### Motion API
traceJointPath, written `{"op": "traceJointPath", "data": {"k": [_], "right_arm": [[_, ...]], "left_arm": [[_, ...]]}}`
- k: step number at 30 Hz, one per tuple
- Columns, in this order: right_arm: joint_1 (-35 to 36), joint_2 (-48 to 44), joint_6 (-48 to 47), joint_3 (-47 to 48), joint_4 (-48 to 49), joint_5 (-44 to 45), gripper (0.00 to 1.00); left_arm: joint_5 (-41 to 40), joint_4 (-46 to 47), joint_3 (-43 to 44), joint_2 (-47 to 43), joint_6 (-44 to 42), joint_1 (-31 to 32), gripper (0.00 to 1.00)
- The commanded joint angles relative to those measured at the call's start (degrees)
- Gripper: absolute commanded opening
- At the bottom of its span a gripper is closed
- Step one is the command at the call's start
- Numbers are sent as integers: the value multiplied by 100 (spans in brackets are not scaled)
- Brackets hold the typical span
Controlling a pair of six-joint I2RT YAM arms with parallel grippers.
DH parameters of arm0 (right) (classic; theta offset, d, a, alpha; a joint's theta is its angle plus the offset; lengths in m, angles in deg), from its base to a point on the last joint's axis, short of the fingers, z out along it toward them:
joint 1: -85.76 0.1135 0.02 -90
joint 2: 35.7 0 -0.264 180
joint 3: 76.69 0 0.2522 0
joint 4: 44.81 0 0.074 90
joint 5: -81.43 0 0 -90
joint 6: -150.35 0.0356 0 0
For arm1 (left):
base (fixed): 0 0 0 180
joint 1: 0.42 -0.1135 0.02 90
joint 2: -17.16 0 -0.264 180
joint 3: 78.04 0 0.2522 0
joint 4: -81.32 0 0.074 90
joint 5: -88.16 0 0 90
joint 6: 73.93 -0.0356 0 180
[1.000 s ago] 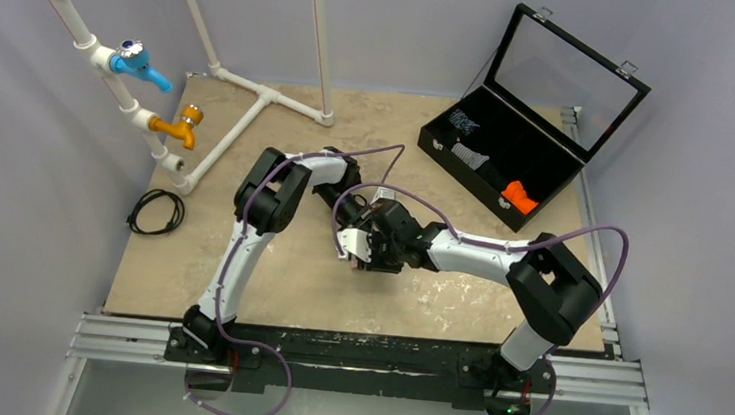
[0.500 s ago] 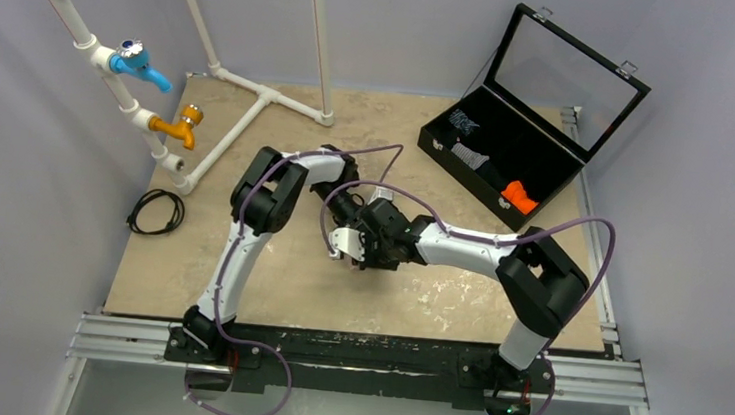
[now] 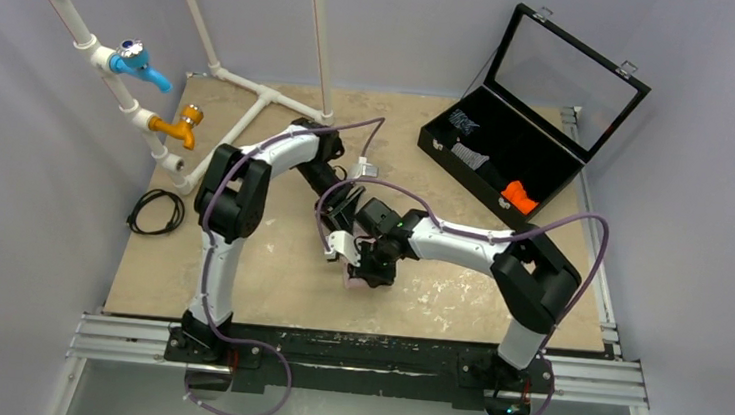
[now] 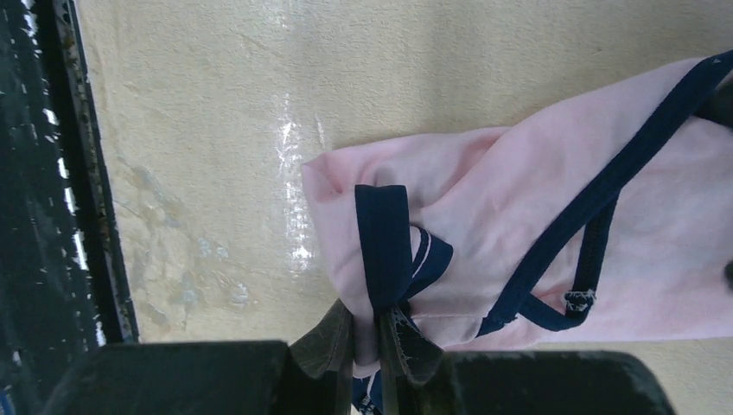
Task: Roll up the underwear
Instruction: Roll the underwear to the center of the board.
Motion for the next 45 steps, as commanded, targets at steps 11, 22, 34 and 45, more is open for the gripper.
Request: {"op": "traceJointPath", "data": {"k": [11, 22, 34, 45], "right_arm": [[18, 1039, 38, 1301, -1430, -1228, 0], [-160, 2365, -319, 2871, -2883, -2036, 0], [-906, 3743, -646, 4094, -4014, -3118, 1], [-947, 4514, -852, 4858, -4685, -3156, 6]], "left_arm": [[-2071, 544, -1243, -1747, 377, -1054, 54], [-3362, 985, -2388, -3138, 264, -1623, 54], [-4157, 1480, -3396, -5000, 147, -1913, 56], [-3064, 1680, -3877, -6092, -882, -1248, 56]]}}
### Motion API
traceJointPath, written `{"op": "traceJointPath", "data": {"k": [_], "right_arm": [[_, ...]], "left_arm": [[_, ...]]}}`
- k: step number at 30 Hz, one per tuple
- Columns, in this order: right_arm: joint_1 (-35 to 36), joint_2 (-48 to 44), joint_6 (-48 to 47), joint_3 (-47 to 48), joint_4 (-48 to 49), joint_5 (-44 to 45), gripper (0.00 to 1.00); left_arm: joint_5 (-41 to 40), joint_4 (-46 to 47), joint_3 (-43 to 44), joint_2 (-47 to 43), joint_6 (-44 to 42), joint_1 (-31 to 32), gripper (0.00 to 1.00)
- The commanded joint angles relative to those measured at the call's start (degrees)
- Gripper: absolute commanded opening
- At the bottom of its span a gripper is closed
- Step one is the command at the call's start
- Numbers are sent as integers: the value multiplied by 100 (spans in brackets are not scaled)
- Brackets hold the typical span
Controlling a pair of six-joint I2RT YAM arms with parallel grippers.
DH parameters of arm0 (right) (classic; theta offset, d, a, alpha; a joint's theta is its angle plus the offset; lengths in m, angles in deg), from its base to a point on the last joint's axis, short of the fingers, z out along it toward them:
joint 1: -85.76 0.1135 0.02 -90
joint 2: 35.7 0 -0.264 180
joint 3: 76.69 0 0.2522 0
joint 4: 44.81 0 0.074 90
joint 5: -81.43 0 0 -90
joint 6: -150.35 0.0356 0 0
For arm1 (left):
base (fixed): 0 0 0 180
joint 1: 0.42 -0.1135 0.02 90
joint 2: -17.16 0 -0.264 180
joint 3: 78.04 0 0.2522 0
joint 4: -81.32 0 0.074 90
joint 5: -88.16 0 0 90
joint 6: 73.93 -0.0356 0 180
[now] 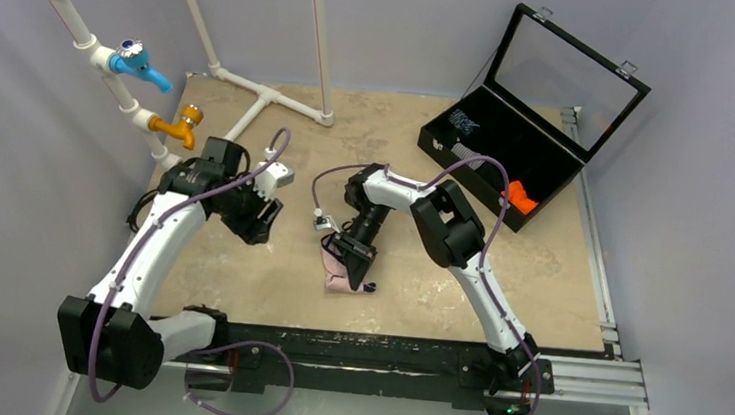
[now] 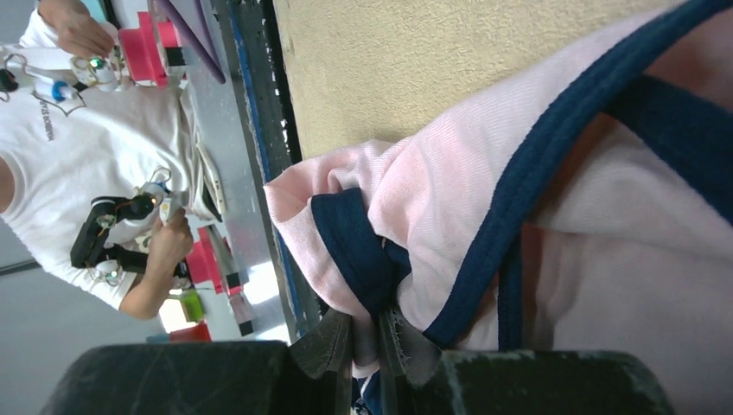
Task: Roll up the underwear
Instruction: Roll the underwear to the center of the board.
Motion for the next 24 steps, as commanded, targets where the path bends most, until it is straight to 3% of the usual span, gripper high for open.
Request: {"op": "traceJointPath", "data": {"k": [1, 7, 16, 24], "right_arm": [[21, 234, -264, 321, 214, 533, 8], [33, 262, -93, 594, 229, 756, 15], [46, 542, 71, 885, 196, 919, 22], [46, 648, 10, 821, 223, 930, 36]], "left_arm": [[345, 352, -185, -180, -532, 740, 56], [419, 535, -139, 186, -462, 1801, 57], [221, 1516, -339, 548, -471, 3198, 56], [-213, 2193, -109, 1507, -253, 4280, 57]]}}
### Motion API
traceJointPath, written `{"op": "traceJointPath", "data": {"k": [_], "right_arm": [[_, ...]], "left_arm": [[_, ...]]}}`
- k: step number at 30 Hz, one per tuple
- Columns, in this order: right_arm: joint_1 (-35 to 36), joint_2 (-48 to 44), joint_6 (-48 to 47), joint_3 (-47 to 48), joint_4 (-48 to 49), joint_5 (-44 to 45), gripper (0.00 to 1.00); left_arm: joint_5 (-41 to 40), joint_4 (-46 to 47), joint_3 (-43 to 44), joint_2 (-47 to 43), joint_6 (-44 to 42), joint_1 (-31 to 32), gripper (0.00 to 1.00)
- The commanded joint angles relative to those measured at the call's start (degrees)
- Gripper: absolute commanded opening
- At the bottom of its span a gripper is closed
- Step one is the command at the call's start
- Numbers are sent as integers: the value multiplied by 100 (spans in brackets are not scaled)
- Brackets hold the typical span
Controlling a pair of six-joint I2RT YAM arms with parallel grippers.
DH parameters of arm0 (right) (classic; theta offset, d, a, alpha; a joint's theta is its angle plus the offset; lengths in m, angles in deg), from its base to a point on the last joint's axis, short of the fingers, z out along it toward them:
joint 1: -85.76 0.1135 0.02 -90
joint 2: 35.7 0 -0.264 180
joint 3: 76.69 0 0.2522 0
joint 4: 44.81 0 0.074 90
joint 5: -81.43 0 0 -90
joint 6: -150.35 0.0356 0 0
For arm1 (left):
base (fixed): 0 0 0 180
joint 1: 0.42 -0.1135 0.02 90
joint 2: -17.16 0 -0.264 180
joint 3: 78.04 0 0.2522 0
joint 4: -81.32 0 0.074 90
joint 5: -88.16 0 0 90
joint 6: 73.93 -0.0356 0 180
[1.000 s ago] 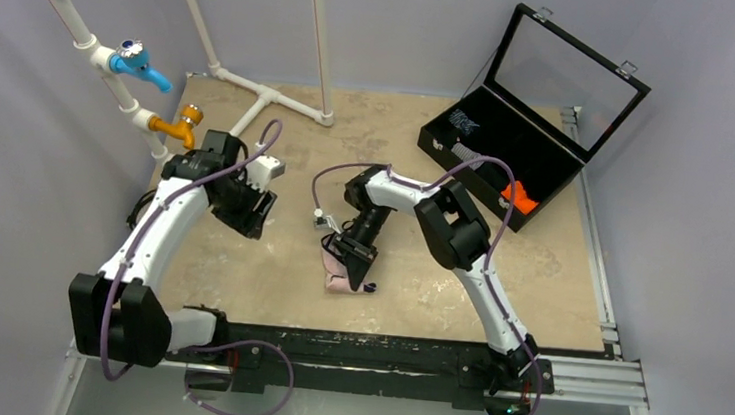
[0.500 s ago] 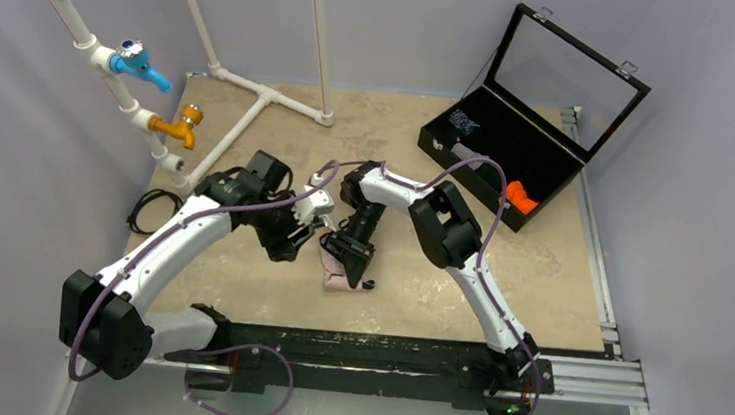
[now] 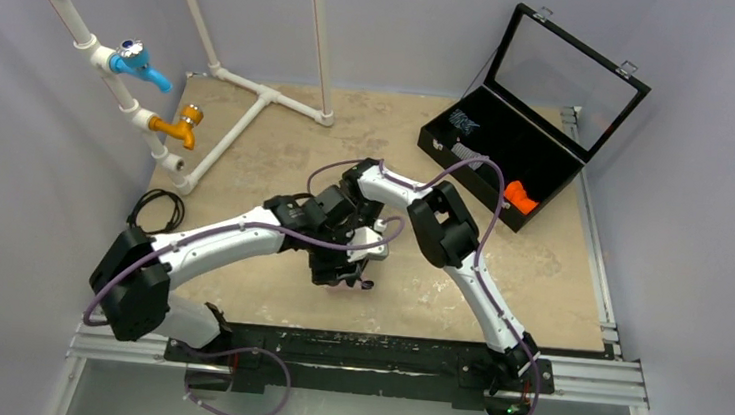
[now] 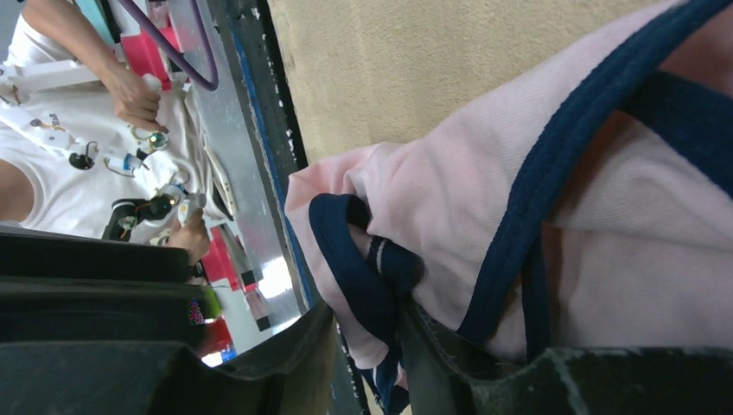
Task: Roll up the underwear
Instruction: Roll the underwear to the center of the board.
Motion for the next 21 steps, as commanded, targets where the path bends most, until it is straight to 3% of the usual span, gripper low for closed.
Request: {"op": "traceJointPath", "data": {"k": [1, 7, 21], "right_arm": [[-5, 292, -286, -7, 789, 716, 37], [-2, 348, -207, 21, 846, 709, 36], [-1, 450, -233, 85, 805, 650, 20]], "left_arm": [[-261, 631, 179, 451, 151, 369, 57], [-536, 909, 96, 818, 309, 696, 56], [-981, 1092, 188, 1356, 574, 926, 54]]}}
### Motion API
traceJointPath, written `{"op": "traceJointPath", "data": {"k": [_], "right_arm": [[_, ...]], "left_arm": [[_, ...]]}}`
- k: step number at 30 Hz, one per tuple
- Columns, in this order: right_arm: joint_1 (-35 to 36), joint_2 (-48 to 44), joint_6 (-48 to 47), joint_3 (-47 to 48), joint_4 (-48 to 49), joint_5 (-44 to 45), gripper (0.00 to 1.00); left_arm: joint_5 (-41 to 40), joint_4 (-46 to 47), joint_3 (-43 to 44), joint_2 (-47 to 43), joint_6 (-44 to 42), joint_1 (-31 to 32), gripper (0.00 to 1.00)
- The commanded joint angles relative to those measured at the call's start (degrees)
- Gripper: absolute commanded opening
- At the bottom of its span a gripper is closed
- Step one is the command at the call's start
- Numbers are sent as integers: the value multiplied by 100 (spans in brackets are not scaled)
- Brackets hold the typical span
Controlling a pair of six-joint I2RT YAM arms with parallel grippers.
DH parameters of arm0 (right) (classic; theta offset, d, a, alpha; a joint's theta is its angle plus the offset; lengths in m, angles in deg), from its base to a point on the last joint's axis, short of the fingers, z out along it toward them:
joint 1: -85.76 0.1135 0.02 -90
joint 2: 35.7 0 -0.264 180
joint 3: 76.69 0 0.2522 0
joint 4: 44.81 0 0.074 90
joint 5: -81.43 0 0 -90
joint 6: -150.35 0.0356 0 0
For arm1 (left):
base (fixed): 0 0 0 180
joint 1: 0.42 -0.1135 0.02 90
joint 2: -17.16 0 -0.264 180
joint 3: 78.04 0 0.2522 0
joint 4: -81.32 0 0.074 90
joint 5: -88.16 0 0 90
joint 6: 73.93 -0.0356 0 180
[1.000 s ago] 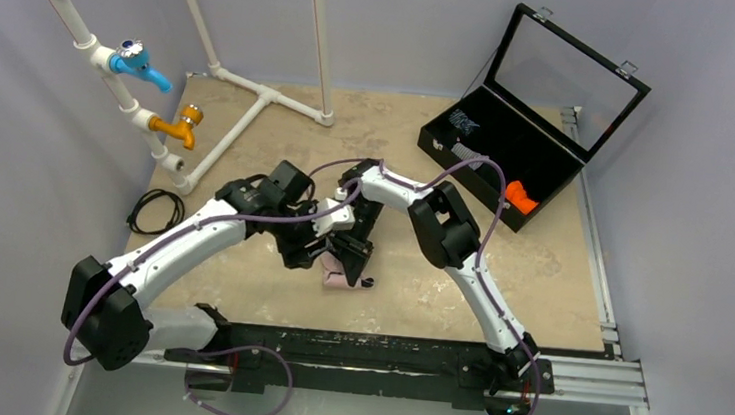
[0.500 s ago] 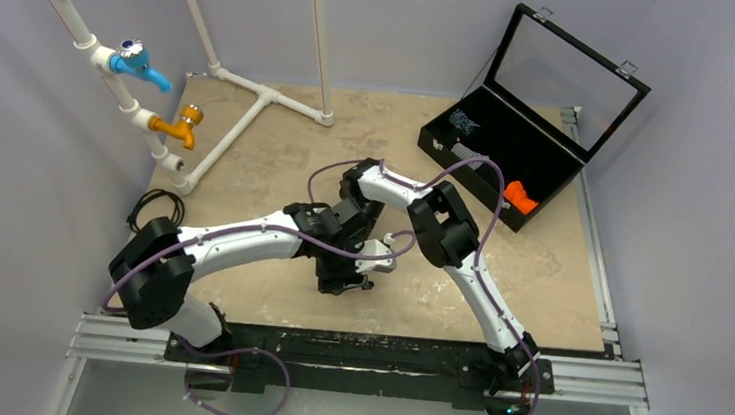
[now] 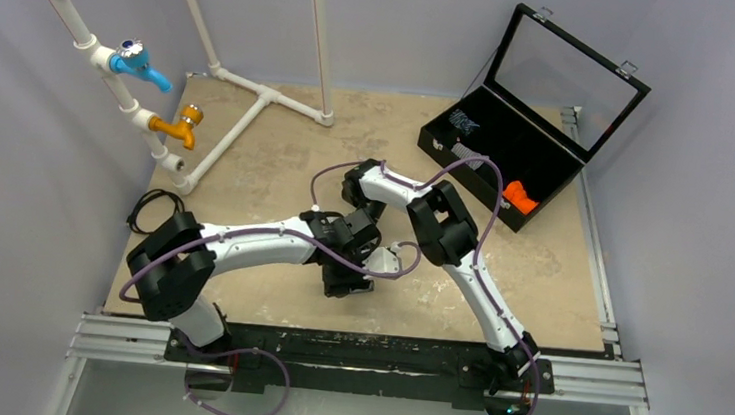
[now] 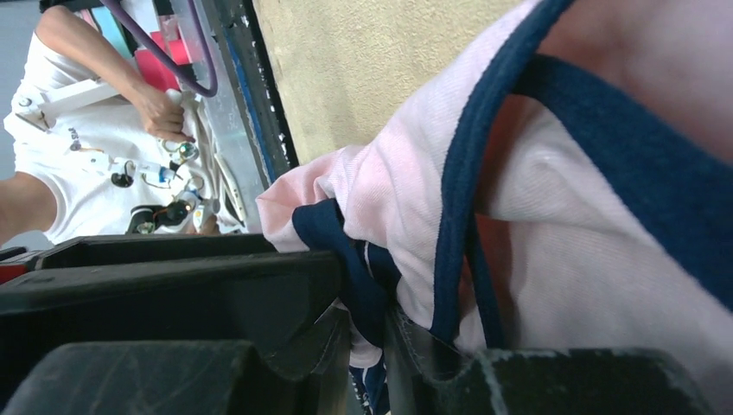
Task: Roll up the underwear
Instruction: Roll the underwear to the center of the board.
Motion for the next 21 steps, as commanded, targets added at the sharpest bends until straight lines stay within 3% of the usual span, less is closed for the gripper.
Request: {"op": "traceJointPath", "data": {"k": [1, 8, 12, 17, 21], "right_arm": [[60, 288, -345, 25, 833, 729, 20], [61, 247, -383, 12, 801, 650, 18], [61, 208, -355, -12, 848, 596, 19], [-31, -14, -304, -182, 934, 459, 39], [-161, -368, -269, -362, 1064, 426, 44]], "left_arm": [[-267, 559, 215, 287, 131, 62, 54], [-489, 400, 477, 684, 260, 184, 50], [-442, 225, 629, 884, 367, 213, 30], [-359, 75, 609, 900, 338, 213, 0], [-406, 88, 499, 851, 257, 219, 0]]}}
